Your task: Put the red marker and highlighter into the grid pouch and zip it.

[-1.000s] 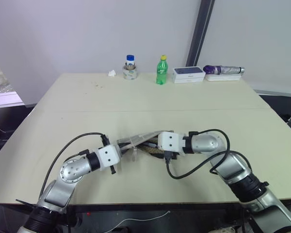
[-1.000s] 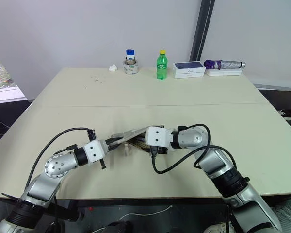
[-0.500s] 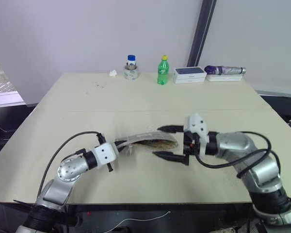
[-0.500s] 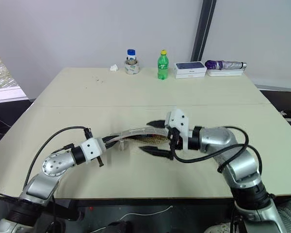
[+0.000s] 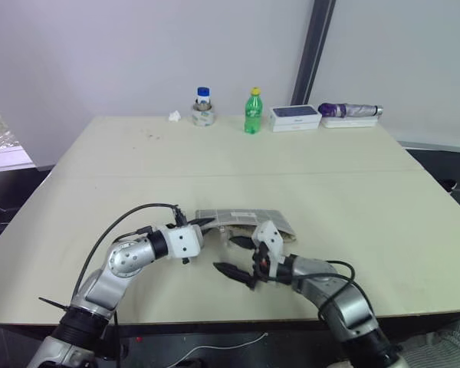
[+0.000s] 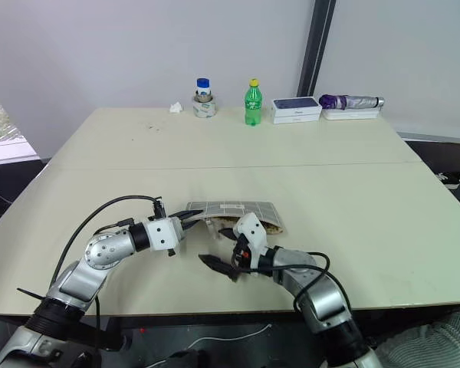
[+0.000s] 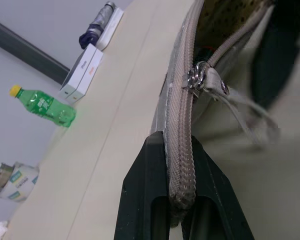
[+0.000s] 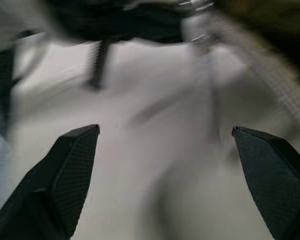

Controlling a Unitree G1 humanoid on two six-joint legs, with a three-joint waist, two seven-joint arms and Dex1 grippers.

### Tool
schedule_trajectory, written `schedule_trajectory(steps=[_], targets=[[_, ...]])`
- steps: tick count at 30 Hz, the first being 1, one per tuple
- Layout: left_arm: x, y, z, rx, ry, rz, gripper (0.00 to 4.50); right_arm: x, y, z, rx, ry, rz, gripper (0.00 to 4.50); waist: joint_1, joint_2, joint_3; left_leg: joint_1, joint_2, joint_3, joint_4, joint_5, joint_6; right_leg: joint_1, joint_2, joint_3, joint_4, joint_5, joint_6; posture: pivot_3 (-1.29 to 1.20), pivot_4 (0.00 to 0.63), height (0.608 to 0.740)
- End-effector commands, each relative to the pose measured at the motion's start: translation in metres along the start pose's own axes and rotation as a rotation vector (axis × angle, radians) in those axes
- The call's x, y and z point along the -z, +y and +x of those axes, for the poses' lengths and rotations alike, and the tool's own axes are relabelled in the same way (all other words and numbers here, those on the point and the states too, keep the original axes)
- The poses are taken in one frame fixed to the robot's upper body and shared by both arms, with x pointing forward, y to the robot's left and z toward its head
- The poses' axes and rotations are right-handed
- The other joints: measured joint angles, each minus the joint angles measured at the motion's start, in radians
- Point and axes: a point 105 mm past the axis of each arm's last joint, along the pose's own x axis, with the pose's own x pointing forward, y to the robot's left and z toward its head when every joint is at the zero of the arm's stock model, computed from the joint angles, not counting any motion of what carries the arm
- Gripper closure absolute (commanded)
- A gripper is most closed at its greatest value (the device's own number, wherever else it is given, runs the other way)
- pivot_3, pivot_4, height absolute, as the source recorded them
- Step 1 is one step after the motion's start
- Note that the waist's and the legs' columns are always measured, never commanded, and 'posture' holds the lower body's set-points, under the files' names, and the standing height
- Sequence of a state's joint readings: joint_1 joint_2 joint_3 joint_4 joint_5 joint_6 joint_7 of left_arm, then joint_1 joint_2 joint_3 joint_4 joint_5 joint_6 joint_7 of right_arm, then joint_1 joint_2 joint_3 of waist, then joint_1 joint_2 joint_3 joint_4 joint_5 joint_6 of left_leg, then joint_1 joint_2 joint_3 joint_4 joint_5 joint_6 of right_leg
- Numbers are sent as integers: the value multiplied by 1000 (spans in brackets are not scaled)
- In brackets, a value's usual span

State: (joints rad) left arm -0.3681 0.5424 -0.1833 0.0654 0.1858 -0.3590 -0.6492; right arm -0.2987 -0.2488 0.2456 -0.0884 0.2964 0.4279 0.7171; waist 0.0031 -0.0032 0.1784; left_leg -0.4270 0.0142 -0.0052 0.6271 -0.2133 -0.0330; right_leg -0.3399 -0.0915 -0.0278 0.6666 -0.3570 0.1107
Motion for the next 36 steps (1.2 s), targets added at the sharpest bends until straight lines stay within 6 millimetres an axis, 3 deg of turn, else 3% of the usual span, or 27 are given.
schedule_trajectory(steps=[1, 12, 15, 19, 22, 23, 27, 33, 36], targets=[[-11, 12, 4, -42, -47, 12, 4500, -25, 6, 9, -27, -134, 17, 92, 2, 0, 0, 0, 0, 0, 0, 0, 0, 0, 0, 0, 0, 0, 0, 0, 150, 740], [-18, 9, 9, -42, -62, -9, 4500, -33, 3, 27, -37, -183, 73, 92, -1, 0, 0, 0, 0, 0, 0, 0, 0, 0, 0, 0, 1, 0, 0, 0, 150, 740], [-19, 10, 11, -43, -63, -2, 4500, -28, 1, 31, -48, -147, 21, 850, -5, 0, 0, 0, 0, 0, 0, 0, 0, -1, 0, 0, 1, 0, 0, 0, 150, 740], [-18, 11, 11, -49, -61, -8, 4500, -26, -5, 25, -29, -141, 15, 2776, -5, 0, 0, 0, 0, 0, 0, 0, 0, 0, 0, 0, 1, 0, 0, 0, 150, 740], [-15, 12, 8, -52, -49, -9, 4500, -14, -13, 6, -6, -87, -25, 4323, -4, 0, 0, 0, 0, 0, 0, 0, 0, -1, 0, 0, 1, 0, 0, 0, 150, 740], [-14, 12, 8, -52, -46, -8, 4500, -11, -14, 1, -4, -72, -37, 4420, -1, 0, 0, 0, 0, 0, 0, 0, 0, 0, 0, 0, 1, 0, 0, 0, 150, 740], [-3, 15, -5, -69, -2, -12, 4500, 14, -38, -51, 36, 59, -78, 4420, 4, 0, 0, 0, 0, 0, 0, 0, 0, 0, 0, 0, 0, 0, 0, 0, 150, 740], [14, 14, -29, -71, 56, -32, 4500, 4, -76, -106, 126, 130, -141, 4420, 3, 0, 0, 1, 1, 0, 0, 0, 0, 1, 0, 0, 0, 0, 0, 0, 150, 740], [22, 13, -37, -76, 76, -64, 4500, 3, -93, -123, 186, 164, -179, 4420, 3, 0, 0, 1, 1, 1, 0, 0, 0, 1, 0, 0, 0, 0, 0, 0, 150, 740]])
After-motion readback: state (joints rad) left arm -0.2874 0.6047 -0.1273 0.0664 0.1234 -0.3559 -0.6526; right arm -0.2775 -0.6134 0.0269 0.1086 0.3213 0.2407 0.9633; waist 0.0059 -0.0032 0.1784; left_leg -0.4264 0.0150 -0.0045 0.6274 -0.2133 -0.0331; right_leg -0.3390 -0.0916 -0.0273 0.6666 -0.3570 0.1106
